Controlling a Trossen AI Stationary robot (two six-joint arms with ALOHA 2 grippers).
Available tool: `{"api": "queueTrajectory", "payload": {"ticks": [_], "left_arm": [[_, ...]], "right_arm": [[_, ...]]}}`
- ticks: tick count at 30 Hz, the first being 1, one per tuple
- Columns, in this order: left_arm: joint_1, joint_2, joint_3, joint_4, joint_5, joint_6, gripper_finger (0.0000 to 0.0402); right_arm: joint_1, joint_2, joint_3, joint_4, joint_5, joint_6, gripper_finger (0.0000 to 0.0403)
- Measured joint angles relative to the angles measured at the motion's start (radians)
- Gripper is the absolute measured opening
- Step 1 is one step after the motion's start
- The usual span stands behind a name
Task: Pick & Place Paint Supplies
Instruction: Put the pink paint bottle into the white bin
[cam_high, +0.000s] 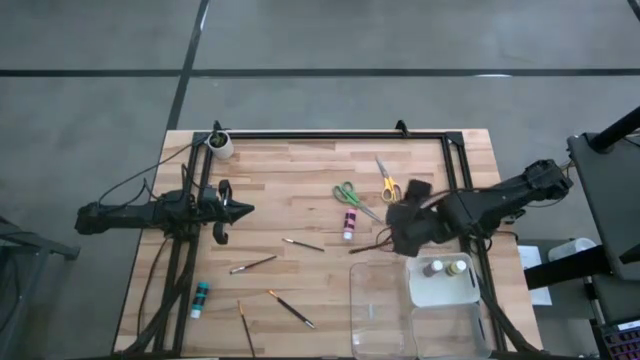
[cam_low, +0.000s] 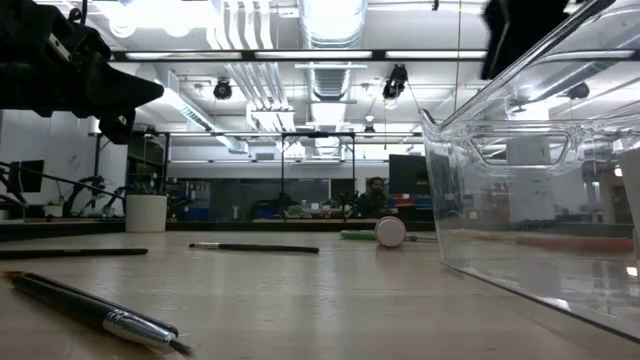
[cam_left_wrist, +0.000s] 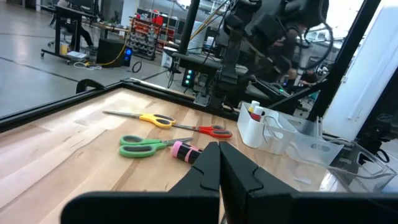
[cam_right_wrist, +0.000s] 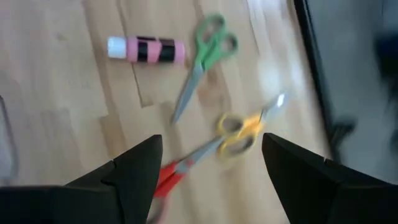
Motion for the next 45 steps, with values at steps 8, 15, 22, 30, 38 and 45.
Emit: {"api": "queueTrajectory", "payload": {"ticks": [8,15,22,30,38,45], "left_arm": [[0.000,0.000,0.000,0.000,0.000,0.000,0.0000],[0.000,0.000,0.000,0.000,0.000,0.000,0.0000],[0.000,0.000,0.000,0.000,0.000,0.000,0.0000],[0.000,0.000,0.000,0.000,0.000,0.000,0.0000],[0.000,0.000,0.000,0.000,0.000,0.000,0.0000],[0.000,0.000,0.000,0.000,0.000,0.000,0.0000]], "right_arm": [[-0.132,0.015,-0.011,0.246,-0.018,-0.807,0.0274],[-0.222,0.058,-0.014,0.413,-0.305,-1.135,0.0273],[-0.253,0.152,-0.014,0.448,-0.343,-1.276,0.0273],[-0.258,0.289,0.028,0.471,-0.342,-1.397,0.0274],[-0.258,0.419,0.036,0.487,-0.374,-1.419,0.0274],[-0.257,0.506,0.036,0.491,-0.372,-1.413,0.0274]]}}
